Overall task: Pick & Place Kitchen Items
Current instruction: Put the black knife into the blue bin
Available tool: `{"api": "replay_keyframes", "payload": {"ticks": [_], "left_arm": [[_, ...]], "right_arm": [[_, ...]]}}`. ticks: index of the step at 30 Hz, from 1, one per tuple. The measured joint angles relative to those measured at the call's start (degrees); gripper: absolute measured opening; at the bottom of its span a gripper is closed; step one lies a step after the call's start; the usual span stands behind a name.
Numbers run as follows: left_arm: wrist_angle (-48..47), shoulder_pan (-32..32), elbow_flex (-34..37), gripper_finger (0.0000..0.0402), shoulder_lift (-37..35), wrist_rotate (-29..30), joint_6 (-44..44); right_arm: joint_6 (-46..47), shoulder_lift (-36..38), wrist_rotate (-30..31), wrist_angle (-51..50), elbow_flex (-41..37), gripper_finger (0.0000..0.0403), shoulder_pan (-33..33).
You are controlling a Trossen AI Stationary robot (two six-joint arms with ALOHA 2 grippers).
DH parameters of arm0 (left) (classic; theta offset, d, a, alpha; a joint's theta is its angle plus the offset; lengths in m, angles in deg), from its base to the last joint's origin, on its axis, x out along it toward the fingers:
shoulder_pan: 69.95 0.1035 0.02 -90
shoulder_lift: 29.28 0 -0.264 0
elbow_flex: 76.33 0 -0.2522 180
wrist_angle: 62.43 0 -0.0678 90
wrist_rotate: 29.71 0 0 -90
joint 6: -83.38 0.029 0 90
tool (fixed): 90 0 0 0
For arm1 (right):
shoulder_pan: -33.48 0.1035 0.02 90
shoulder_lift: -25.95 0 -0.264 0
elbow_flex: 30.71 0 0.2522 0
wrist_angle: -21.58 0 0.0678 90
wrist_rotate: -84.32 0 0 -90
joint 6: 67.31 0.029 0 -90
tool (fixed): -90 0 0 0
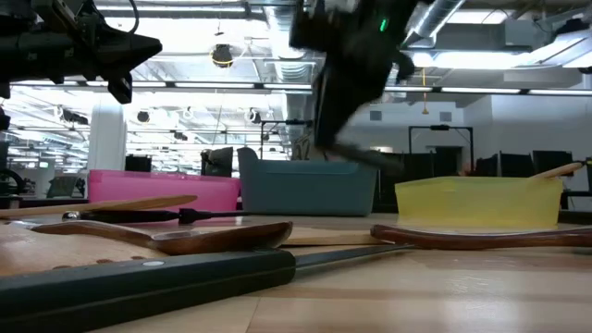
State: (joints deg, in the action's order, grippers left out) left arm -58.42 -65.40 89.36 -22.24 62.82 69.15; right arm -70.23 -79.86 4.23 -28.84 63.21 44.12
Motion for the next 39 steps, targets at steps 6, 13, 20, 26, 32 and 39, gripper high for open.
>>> {"api": "replay_keyframes", "payload": {"ticks": [6, 13, 20, 26, 32, 39], "left_arm": [[0.38, 0.00, 0.00, 0.0003, 0.25, -0.01, 0.01], [0.42, 0.00, 0.01, 0.0003, 0.25, 0.01, 0.01], [0.51, 0.01, 0.00, 0.0003, 0.25, 0.00, 0.00], [0.66, 0.00, 0.01, 0.0003, 0.25, 0.00, -0.01], [0.75, 0.02, 0.01, 0.0003, 0.25, 0.01, -0.01], [0.77, 0.02, 0.01, 0.0003, 0.25, -0.01, -0.01]], "right_arm": [[-0.49, 11.44, -0.94, 9.30, 0.07, 0.0088, 2.02], [-4.62, 21.71, -8.70, 27.69, 0.15, 0.0096, 7.58], [-13.52, 25.68, -14.64, 42.38, 0.15, 0.0096, 16.05], [-18.06, 25.85, -16.23, 50.48, 0.15, 0.0096, 22.61], [-20.44, 25.85, -16.19, 53.76, 0.15, 0.0097, 27.21], [-21.08, 25.85, -16.08, 56.03, 0.20, 0.0097, 29.83]]}}
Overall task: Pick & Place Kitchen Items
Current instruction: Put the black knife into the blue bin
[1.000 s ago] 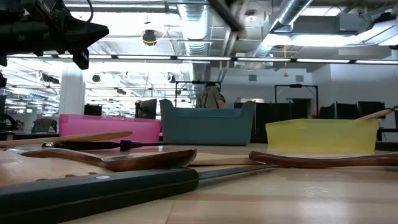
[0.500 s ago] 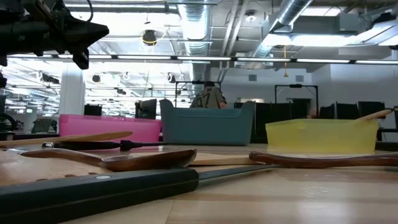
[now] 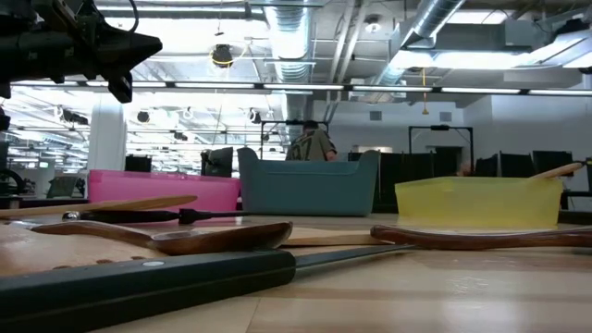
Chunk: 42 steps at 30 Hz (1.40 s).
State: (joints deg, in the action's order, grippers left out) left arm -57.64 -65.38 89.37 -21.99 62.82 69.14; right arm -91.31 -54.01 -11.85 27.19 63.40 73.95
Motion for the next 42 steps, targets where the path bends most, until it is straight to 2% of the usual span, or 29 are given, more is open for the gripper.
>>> {"api": "replay_keyframes", "payload": {"ticks": [12, 15, 18, 24, 28, 34, 42], "left_arm": [[0.00, 0.00, 0.00, 0.0003, 0.00, 0.00, 0.02], [0.00, -0.01, 0.00, 0.0003, 0.00, 0.01, 0.00], [0.00, 0.00, 0.00, 0.0003, 0.00, 0.02, 0.00], [0.01, 0.00, 0.00, 0.0003, 0.00, 0.01, 0.02], [0.02, -0.02, 0.00, 0.0003, 0.00, 0.02, 0.00], [0.08, -0.01, 0.00, 0.0003, 0.00, 0.01, 0.01], [0.63, -0.02, -0.02, 0.0003, 0.00, 0.02, 0.02]], "right_arm": [[0.97, 0.00, 0.29, -1.21, 0.00, 0.0097, -1.32], [0.99, 0.00, 2.15, -1.74, 0.00, 0.0097, -2.66], [0.63, 0.00, 8.74, -4.02, 0.00, 0.0097, -4.34], [-0.52, -0.45, 33.38, -11.53, 0.04, 0.0097, -9.29], [5.13, -2.65, 45.13, -16.36, -0.07, 0.0097, -13.88], [12.25, -8.24, 51.25, -24.40, 0.04, 0.0097, -21.09], [15.95, -18.87, 51.51, -28.42, 0.00, 0.0097, -28.22]]}}
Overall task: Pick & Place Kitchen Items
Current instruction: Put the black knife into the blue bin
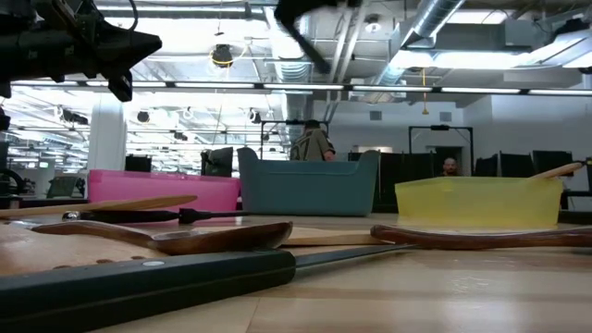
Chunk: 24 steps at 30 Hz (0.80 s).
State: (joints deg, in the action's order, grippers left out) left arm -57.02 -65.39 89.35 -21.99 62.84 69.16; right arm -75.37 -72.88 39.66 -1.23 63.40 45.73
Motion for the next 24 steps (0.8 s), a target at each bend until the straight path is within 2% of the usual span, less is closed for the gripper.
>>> {"api": "replay_keyframes", "payload": {"ticks": [4, 8, 15, 21, 24], "left_arm": [[0.35, 0.01, 0.02, 0.0003, 0.00, -0.01, -0.01], [0.44, 0.01, 0.02, 0.0003, -0.02, 0.00, -0.02], [0.45, 0.01, 0.02, 0.0003, 0.00, -0.01, -0.01], [0.72, 0.01, 0.02, 0.0003, -0.01, -0.02, 0.00], [0.73, 0.00, 0.02, 0.0003, 0.00, -0.02, -0.01]], "right_arm": [[-0.05, -4.12, -0.02, -0.39, 0.00, 0.0097, -2.55], [-6.22, -5.63, 0.08, -0.84, 0.00, 0.0097, -4.98], [-14.25, -0.74, 1.46, -0.70, -0.01, 0.0097, -11.25], [-7.46, 1.54, 0.74, -1.23, 0.04, 0.0097, -19.46], [-3.24, 1.07, -3.95, -3.97, 0.04, 0.0097, -23.22]]}}
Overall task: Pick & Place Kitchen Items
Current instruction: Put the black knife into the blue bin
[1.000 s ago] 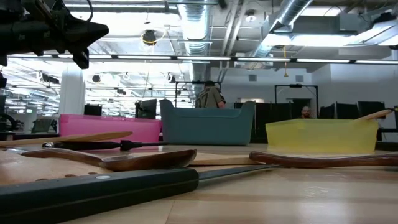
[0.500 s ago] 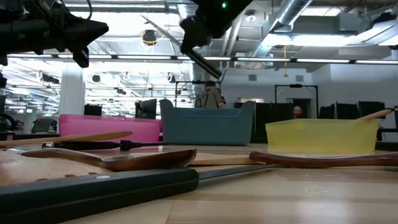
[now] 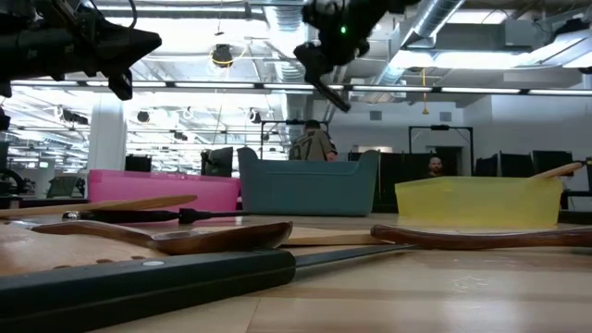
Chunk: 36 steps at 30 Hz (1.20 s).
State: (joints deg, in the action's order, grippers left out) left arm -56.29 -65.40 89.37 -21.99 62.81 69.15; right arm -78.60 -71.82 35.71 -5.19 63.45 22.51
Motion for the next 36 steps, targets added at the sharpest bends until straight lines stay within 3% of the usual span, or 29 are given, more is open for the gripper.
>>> {"api": "replay_keyframes", "payload": {"ticks": [4, 7, 22, 30, 36], "left_arm": [[0.13, 0.00, 0.00, 0.0003, 0.00, 0.00, 0.01], [0.45, 0.00, 0.00, 0.0003, 0.00, 0.00, 0.01], [0.83, 0.01, -0.01, 0.0003, 0.00, 0.11, 0.00], [0.83, 0.02, 0.00, 0.0003, 0.00, 0.17, 0.01], [0.90, 0.02, -0.02, 0.0003, 0.00, 0.22, 0.01]], "right_arm": [[3.68, -2.90, -10.02, -4.12, 0.10, 0.0097, -4.10], [4.17, -5.84, -12.89, -6.05, -0.10, 0.0097, -6.31], [0.21, -17.49, -13.16, -5.95, -0.02, 0.0097, -9.72], [0.42, -17.89, -20.26, -4.82, -0.02, 0.0097, -9.70], [2.67, -17.78, -20.90, -4.36, -0.02, 0.0097, -9.67]]}}
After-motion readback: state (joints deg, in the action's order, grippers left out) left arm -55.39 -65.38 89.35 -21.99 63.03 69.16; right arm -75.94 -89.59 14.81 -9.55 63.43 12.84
